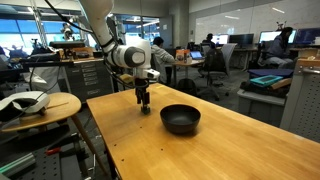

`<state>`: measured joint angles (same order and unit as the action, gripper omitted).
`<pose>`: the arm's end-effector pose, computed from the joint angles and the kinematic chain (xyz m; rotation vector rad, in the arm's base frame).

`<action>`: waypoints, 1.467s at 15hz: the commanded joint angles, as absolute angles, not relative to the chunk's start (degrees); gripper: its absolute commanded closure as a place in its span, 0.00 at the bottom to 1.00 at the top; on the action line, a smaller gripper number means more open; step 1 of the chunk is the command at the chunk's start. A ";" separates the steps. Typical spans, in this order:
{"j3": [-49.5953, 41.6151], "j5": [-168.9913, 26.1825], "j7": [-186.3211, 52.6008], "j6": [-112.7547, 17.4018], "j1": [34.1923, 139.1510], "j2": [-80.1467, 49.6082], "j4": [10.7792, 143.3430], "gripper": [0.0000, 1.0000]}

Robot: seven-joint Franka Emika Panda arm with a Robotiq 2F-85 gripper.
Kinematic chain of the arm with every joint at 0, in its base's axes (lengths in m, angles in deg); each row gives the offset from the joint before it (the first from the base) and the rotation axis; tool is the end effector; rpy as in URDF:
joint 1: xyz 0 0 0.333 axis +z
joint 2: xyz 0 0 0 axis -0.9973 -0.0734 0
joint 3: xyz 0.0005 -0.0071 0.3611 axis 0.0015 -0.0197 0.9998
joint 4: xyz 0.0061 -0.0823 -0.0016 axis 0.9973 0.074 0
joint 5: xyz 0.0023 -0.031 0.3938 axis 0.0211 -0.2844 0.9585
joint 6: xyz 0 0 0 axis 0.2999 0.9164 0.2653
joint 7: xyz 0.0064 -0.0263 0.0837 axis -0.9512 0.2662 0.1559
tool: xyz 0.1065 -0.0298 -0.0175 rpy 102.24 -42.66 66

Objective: Put the green block inside the black bowl

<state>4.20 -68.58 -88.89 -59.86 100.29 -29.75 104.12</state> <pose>0.5679 0.1918 0.1888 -3.1210 0.2275 0.1126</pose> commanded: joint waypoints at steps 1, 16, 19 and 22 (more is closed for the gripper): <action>5.04 -65.94 -83.88 -60.77 98.94 -30.39 103.29 0.27; 4.76 -64.71 -77.43 -60.87 96.71 -25.31 105.04 0.79; 3.66 -65.84 -78.21 -59.95 96.85 -22.52 105.81 0.79; 1.82 -67.38 -79.19 -59.08 96.88 -19.21 107.47 0.79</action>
<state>3.30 -65.86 -78.80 -60.52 97.08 -24.00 104.64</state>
